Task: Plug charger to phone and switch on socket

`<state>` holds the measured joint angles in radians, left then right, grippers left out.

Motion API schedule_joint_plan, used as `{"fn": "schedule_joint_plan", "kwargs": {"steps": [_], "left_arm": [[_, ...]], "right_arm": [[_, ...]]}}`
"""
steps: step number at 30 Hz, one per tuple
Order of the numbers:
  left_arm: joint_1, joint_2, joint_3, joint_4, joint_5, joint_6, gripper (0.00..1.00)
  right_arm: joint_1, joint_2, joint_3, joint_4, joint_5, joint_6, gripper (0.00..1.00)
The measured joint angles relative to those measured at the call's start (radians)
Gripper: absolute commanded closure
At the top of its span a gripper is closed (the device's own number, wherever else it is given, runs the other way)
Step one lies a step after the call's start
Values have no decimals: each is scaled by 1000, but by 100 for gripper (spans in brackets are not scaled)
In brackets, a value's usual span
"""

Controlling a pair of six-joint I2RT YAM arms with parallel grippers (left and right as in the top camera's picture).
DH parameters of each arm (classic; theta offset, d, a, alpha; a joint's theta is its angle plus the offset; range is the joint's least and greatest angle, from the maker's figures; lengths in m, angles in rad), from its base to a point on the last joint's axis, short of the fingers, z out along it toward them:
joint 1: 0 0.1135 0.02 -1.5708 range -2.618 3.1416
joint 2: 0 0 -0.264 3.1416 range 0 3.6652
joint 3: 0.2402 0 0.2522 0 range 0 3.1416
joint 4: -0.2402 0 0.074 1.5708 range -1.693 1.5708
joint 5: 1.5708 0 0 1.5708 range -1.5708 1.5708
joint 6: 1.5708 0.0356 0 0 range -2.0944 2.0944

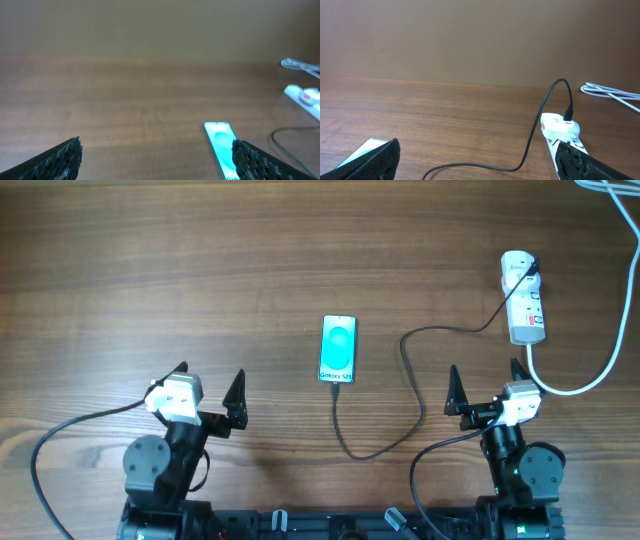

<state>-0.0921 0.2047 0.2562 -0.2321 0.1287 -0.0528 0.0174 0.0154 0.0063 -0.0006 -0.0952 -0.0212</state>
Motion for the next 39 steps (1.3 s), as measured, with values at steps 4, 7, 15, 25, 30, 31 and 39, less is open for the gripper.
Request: {"fn": "schedule_joint_plan", "kwargs": {"steps": [4,7,15,25,30,31,39], "left_arm": [[0,-34,-52,78,0,0,0],[2,-58,-85,117,0,0,0],[35,-155,-163,144,0,-5,0],[56,-190,-208,238,-8,-20,0],[56,-190,-231,262,-27,-21,0],[57,-190,-234,262,-31,-21,0],[79,-190,-236,259,-84,-24,0]], "right_arm": [[0,0,0,0,0,0,0],[0,0,0,0,0,0,0],[0,0,0,0,0,0,0],[0,0,0,0,0,0,0],[0,0,0,0,0,0,0],[0,0,0,0,0,0,0],[0,0,0,0,0,0,0]]}}
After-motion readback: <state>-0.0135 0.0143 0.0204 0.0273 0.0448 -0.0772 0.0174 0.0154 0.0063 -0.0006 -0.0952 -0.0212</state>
